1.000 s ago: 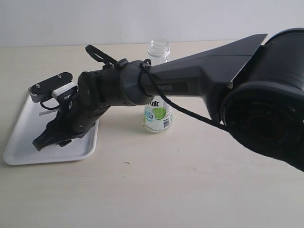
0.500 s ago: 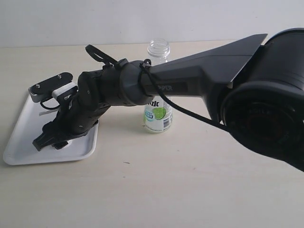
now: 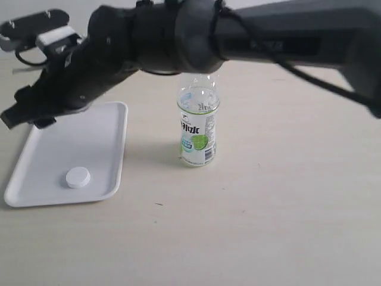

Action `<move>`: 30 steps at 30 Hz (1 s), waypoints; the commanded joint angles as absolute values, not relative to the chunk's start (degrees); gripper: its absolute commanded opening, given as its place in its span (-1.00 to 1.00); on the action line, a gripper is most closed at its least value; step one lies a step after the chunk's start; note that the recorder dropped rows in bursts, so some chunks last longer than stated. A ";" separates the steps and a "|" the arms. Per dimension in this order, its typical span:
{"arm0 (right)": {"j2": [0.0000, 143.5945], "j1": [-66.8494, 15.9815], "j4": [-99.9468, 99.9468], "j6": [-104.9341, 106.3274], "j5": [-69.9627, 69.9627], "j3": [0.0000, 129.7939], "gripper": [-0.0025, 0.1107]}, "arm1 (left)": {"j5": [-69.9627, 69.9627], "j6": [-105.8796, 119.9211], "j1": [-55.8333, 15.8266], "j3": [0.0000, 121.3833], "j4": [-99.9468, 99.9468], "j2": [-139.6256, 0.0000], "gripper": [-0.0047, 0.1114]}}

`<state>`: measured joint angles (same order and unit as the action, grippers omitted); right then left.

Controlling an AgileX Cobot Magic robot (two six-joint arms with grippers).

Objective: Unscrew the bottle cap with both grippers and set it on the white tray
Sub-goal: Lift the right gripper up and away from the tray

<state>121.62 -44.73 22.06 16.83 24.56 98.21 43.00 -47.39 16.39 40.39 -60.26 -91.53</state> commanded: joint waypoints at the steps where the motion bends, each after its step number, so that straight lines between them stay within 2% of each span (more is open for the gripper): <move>1: 113.98 -44.67 20.52 20.58 28.68 98.22 -0.28 | 48.85 -45.73 16.61 40.17 -62.69 -91.41 -0.92; 3: 110.91 -44.67 17.65 21.10 32.32 98.22 -0.63 | 52.11 -44.07 16.61 39.68 -63.19 -91.60 -0.92; 4: 109.36 -44.67 15.40 21.10 35.35 98.22 -0.88 | 54.34 -43.45 16.61 39.35 -63.19 -91.72 -0.92; 5: 108.64 -44.67 13.85 21.10 36.90 98.22 -0.95 | 55.27 -43.45 16.61 39.24 -63.19 -91.72 -0.92; 8: 105.33 -44.26 8.26 18.62 38.13 95.78 -0.96 | 55.90 -42.15 16.61 39.14 -63.65 -91.72 -0.92; 16: 93.15 -39.64 8.39 17.60 25.90 80.59 -0.96 | 57.58 -41.09 15.48 39.14 -65.40 -91.72 -0.92; 24: 77.64 -30.89 7.28 17.48 18.94 65.16 -0.96 | 57.58 -37.08 8.24 39.14 -64.97 -91.72 -0.92; 30: 68.43 -25.95 6.80 17.48 19.33 57.88 -0.96 | 55.19 -37.28 3.01 39.14 -62.15 -91.72 -0.92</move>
<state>71.75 -27.59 7.38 17.47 19.89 60.37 56.97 -36.69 5.32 39.50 -64.32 -91.64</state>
